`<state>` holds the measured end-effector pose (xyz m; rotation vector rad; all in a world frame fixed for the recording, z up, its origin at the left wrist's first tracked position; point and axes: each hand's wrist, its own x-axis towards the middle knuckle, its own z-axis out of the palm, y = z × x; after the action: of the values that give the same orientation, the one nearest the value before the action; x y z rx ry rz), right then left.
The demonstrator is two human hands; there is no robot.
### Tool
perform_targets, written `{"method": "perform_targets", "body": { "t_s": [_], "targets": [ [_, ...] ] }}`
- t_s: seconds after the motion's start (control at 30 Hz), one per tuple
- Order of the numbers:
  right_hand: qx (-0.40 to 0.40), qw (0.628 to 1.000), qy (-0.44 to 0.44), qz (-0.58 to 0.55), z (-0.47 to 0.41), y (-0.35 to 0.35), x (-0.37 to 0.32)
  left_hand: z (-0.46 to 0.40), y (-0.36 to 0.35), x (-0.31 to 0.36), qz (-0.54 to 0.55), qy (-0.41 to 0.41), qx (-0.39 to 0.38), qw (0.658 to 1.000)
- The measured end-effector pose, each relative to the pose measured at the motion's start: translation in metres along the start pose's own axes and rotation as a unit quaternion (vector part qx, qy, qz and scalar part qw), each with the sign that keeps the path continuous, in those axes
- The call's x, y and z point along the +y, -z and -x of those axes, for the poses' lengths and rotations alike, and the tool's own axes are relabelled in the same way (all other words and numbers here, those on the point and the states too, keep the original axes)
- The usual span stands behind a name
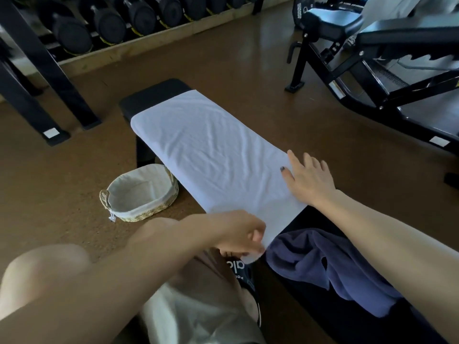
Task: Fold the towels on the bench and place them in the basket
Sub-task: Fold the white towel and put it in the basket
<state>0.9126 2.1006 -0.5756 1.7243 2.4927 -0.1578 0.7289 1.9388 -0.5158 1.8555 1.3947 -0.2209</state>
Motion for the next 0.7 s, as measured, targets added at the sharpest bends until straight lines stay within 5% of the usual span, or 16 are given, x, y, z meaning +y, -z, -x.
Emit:
{"method": "perform_targets", "body": {
  "t_s": [0.13,0.27,0.37,0.47,0.7],
  "targets": [
    [0.041,0.996,0.05,-0.055,-0.029,0.022,-0.051,0.013,0.064,-0.056,0.085,0.056,0.203,0.974],
    [0.028,0.991,0.101,-0.08,-0.073,0.031,-0.11,0.027,0.11,-0.139,0.201,0.184,0.398,0.876],
    [0.005,0.99,0.127,-0.065,-0.113,0.033,-0.147,0.03,0.124,-0.201,0.293,0.285,0.436,0.802],
    [-0.018,0.987,0.144,-0.065,-0.159,0.036,-0.177,0.024,0.131,-0.245,0.334,0.339,0.435,0.765],
    [-0.014,0.984,0.171,-0.05,-0.269,0.03,-0.236,-0.038,0.161,-0.294,0.077,0.326,0.397,0.854]
  ]
}}
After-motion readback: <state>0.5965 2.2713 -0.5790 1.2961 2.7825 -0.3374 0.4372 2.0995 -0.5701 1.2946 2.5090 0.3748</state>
